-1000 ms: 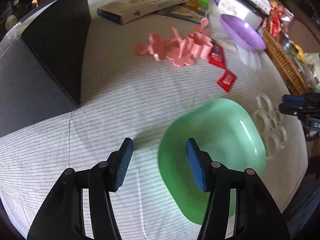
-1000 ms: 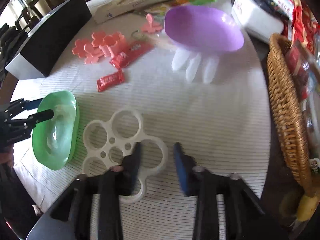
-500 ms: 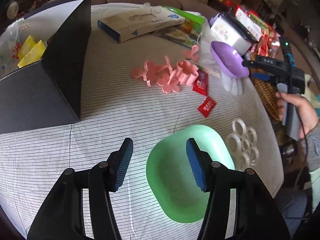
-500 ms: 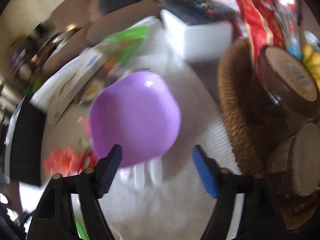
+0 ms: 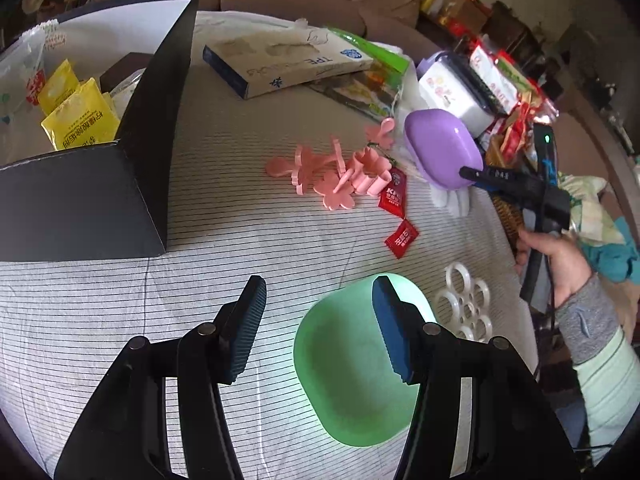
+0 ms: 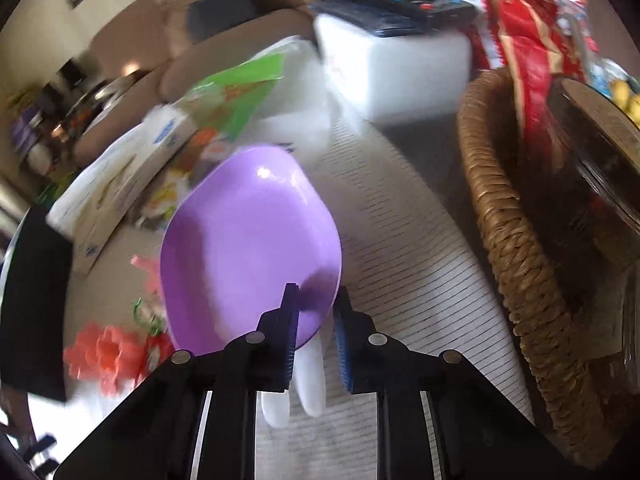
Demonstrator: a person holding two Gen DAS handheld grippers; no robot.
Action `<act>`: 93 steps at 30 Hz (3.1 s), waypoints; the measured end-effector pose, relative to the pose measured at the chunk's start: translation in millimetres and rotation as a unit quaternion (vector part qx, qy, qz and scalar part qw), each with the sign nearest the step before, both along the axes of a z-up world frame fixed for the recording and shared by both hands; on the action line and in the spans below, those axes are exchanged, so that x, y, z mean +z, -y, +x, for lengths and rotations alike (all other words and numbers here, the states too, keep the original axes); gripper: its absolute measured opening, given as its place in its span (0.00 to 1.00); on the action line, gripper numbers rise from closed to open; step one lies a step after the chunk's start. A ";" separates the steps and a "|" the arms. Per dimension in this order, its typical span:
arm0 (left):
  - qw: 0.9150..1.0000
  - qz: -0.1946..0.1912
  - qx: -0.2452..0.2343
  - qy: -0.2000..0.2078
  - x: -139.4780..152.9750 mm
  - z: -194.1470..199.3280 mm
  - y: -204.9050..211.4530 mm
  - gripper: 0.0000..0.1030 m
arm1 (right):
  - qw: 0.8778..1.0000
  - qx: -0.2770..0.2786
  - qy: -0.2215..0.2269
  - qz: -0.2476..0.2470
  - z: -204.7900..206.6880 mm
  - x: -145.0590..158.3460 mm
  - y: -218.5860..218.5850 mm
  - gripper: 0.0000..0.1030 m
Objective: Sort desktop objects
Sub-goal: 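Grasp the white bag of gloves with the right tool, then lift the glove bag with the right tool and carry it to the black box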
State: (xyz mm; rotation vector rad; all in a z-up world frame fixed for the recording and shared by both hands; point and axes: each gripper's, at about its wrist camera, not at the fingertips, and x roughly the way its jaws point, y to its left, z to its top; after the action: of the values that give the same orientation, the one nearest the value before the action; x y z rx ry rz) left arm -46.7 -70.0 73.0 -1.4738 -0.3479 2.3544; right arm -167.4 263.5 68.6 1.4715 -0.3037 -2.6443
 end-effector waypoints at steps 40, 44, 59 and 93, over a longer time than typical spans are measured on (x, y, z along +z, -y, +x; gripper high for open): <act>0.999 0.039 -0.028 -0.014 9.6 0.4 -22.2 0.51 | 0.992 0.060 0.010 0.113 -74.5 4.8 43.5 0.78; 0.999 0.041 -0.028 -0.005 3.9 -8.4 -25.6 0.51 | 0.988 0.060 0.064 0.123 -96.5 -29.4 52.8 0.78; 0.998 0.053 -0.028 -0.022 5.9 -2.4 -28.4 0.51 | 0.987 0.103 -0.122 0.027 -49.7 112.4 40.6 0.09; 0.934 0.233 -0.064 -0.264 134.0 122.0 53.3 0.99 | 0.862 0.420 -0.227 -0.170 232.2 458.0 168.4 0.08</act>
State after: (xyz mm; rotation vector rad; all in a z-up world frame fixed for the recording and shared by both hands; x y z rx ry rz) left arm 75.3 -123.2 207.0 -0.6023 -0.5887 2.2411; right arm 64.8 95.1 526.6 0.6079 -0.0469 -1.9719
